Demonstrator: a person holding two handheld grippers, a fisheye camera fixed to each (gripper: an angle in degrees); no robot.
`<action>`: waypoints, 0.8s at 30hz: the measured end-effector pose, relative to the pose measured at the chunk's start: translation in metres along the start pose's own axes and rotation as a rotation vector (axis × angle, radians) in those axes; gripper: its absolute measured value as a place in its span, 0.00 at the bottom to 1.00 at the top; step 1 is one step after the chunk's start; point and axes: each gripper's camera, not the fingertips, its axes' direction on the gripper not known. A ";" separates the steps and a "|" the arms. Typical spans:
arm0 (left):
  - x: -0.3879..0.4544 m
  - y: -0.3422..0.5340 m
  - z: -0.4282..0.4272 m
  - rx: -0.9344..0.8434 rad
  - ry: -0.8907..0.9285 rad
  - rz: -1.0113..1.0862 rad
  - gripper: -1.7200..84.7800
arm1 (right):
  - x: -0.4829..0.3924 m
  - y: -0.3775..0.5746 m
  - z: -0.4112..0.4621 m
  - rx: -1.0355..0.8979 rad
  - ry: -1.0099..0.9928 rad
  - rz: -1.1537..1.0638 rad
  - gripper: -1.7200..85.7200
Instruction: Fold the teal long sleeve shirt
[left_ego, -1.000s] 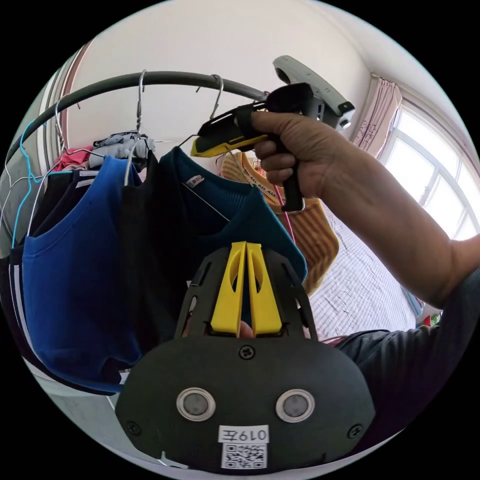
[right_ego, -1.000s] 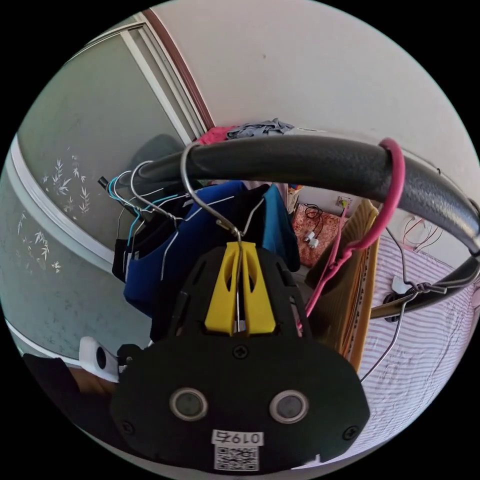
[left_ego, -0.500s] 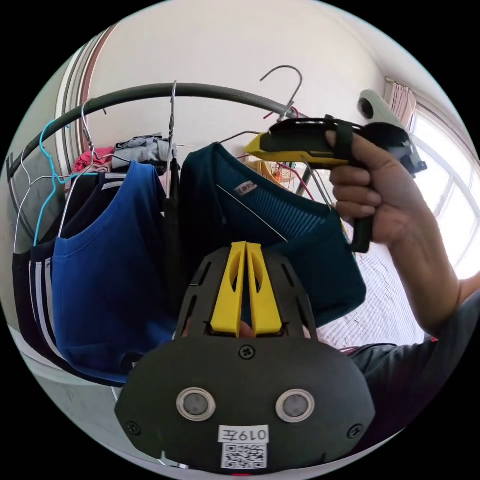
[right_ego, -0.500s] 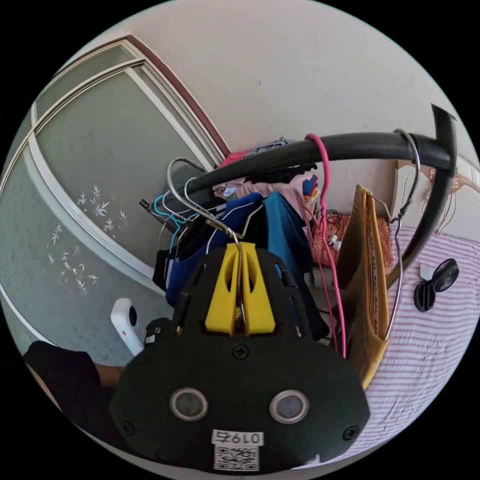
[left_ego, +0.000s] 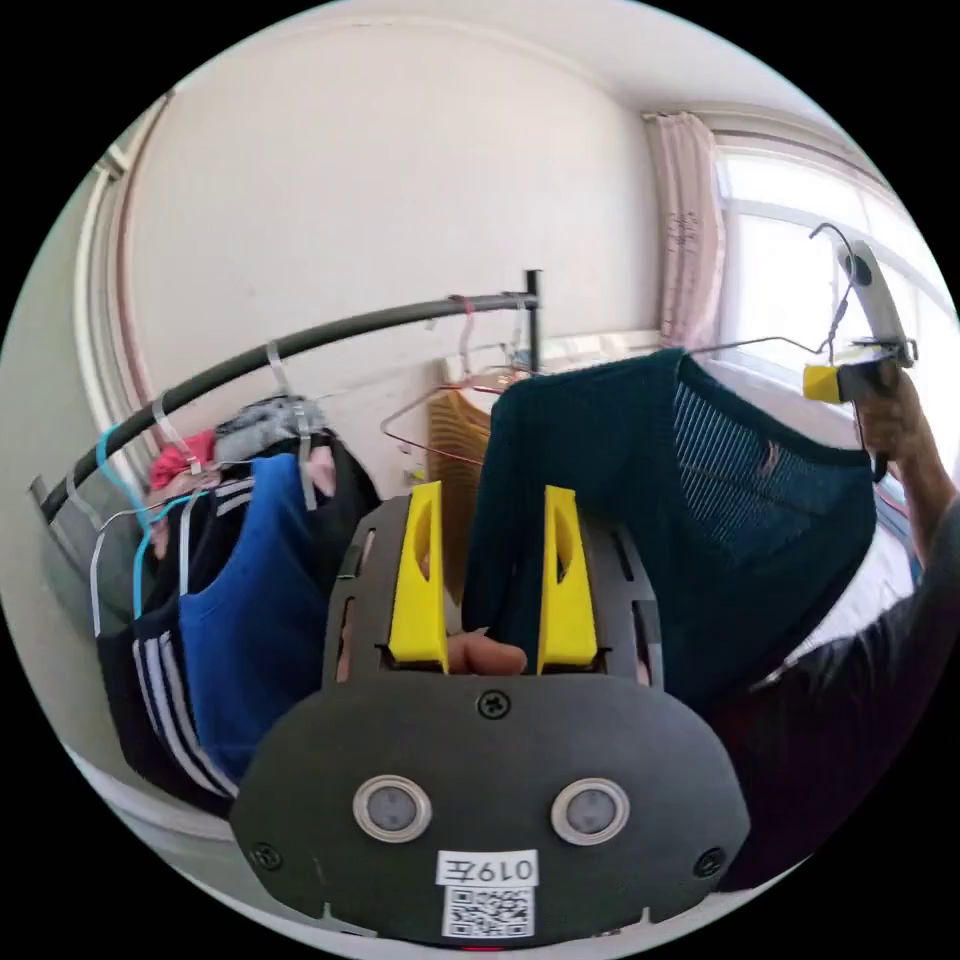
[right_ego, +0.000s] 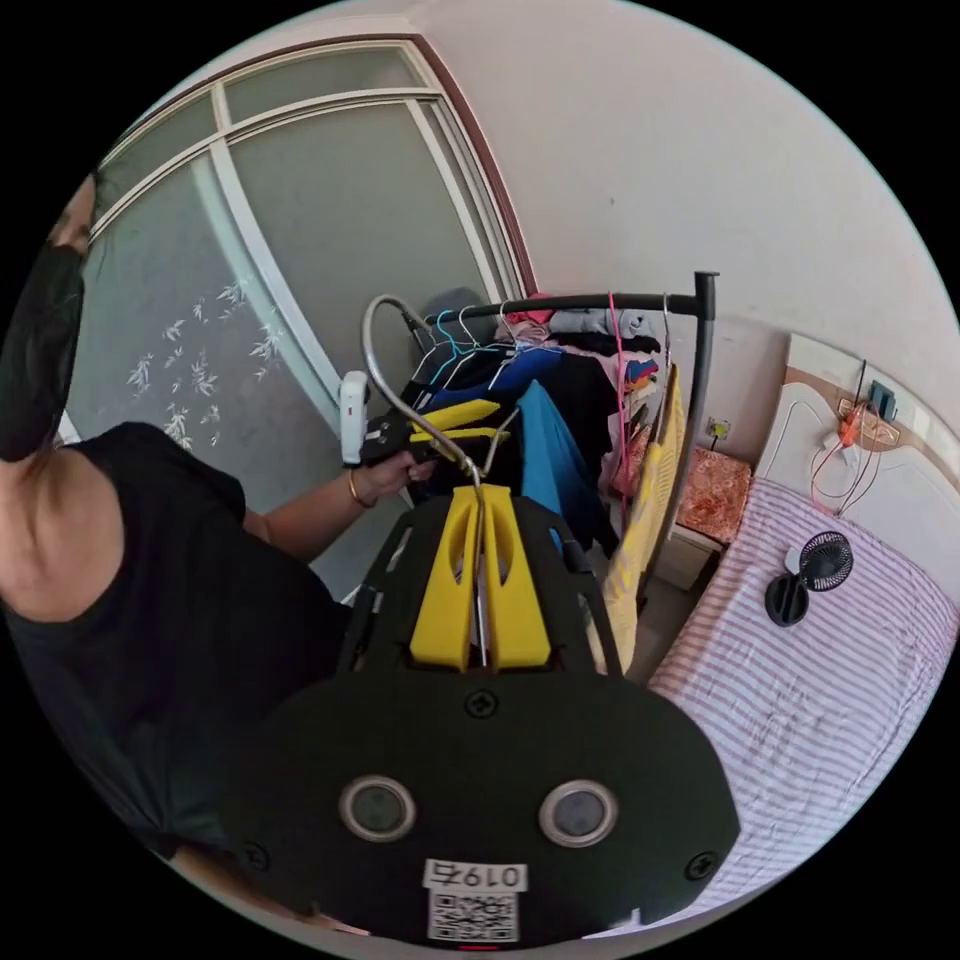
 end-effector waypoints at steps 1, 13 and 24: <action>0.010 -0.004 0.009 -0.018 0.069 0.044 0.21 | -0.007 0.020 -0.027 0.003 0.005 -0.006 0.01; 0.345 -0.064 0.193 -0.425 0.933 0.747 0.05 | -0.103 0.244 -0.232 0.021 0.294 0.113 0.01; 0.659 -0.099 0.267 -0.539 1.206 1.209 0.05 | -0.167 0.442 -0.332 0.243 0.492 0.644 0.01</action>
